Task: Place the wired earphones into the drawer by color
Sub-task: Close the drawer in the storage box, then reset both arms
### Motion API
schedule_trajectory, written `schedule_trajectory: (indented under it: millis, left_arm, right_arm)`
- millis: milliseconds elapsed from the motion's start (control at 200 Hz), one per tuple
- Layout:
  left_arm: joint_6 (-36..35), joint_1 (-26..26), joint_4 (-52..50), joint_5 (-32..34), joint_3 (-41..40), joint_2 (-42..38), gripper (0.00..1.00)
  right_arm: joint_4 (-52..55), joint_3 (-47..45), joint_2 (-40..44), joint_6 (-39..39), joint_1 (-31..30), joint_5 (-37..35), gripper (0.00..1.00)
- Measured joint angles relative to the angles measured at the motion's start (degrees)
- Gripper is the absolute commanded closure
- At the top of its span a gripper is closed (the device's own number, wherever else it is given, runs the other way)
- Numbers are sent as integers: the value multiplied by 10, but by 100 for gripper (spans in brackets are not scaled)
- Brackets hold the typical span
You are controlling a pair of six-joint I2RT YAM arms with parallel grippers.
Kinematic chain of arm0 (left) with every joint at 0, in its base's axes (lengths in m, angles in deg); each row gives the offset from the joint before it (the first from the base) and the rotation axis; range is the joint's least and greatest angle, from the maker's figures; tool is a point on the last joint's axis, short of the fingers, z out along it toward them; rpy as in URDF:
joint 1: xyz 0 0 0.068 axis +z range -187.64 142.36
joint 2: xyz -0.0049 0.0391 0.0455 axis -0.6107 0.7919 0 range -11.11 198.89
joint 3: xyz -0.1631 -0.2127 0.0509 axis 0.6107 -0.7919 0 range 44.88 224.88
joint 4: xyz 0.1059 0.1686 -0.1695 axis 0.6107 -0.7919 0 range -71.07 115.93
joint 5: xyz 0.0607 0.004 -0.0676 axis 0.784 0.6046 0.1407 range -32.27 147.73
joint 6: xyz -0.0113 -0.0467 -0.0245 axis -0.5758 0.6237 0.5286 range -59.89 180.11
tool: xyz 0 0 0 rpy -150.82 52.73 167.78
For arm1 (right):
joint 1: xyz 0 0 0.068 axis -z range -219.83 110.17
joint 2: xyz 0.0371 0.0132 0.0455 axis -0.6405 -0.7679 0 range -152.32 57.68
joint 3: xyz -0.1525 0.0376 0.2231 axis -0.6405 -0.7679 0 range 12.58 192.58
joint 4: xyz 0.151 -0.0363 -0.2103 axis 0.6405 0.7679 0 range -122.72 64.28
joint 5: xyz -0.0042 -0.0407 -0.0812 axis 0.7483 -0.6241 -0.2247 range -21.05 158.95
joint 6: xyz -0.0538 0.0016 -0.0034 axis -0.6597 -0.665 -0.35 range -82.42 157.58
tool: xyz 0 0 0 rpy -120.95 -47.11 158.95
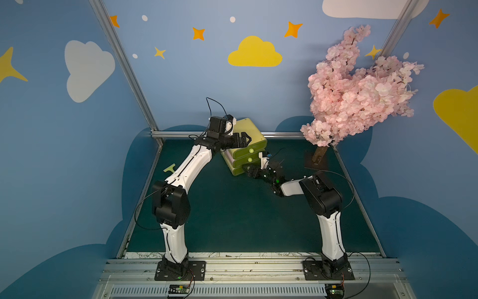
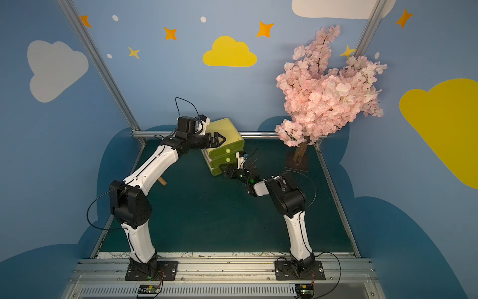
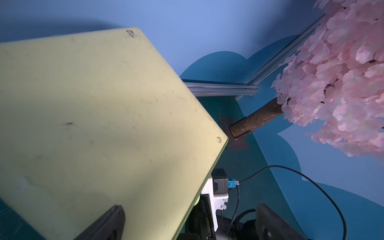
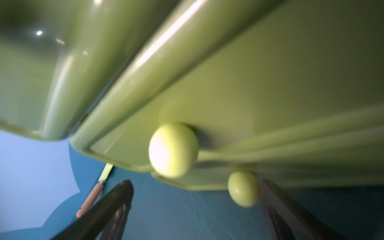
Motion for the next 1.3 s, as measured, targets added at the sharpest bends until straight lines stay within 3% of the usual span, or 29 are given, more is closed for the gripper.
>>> schedule_trajectory:
  millis: [170, 280, 416, 581, 706, 861, 1086, 1302]
  left_arm:
    - [12, 11, -8, 20, -2, -23, 0]
    - [18, 19, 2, 47, -40, -77, 0]
    - [21, 23, 40, 97, -167, -200, 0]
    - [10, 22, 109, 163, -381, -378, 0]
    - [-12, 22, 132, 203, -511, -487, 0]
    - [-37, 23, 138, 238, -608, -581, 0]
    - [-73, 22, 189, 273, -734, -664, 0]
    - [-120, 22, 221, 311, -791, -670, 0]
  right_arm:
    - [0, -58, 46, -1, 0, -5, 1]
    - [2, -90, 81, 0, 0, -7, 1]
    - [16, -130, 128, -7, 0, -9, 1]
    - [75, -184, 201, -31, 0, -20, 1]
    - [155, -213, 271, -61, 1, -37, 1]
    - [307, -216, 369, -108, 5, -66, 2]
    - [506, -216, 519, -178, 18, -145, 1]
    - [573, -269, 656, -226, 56, -210, 1]
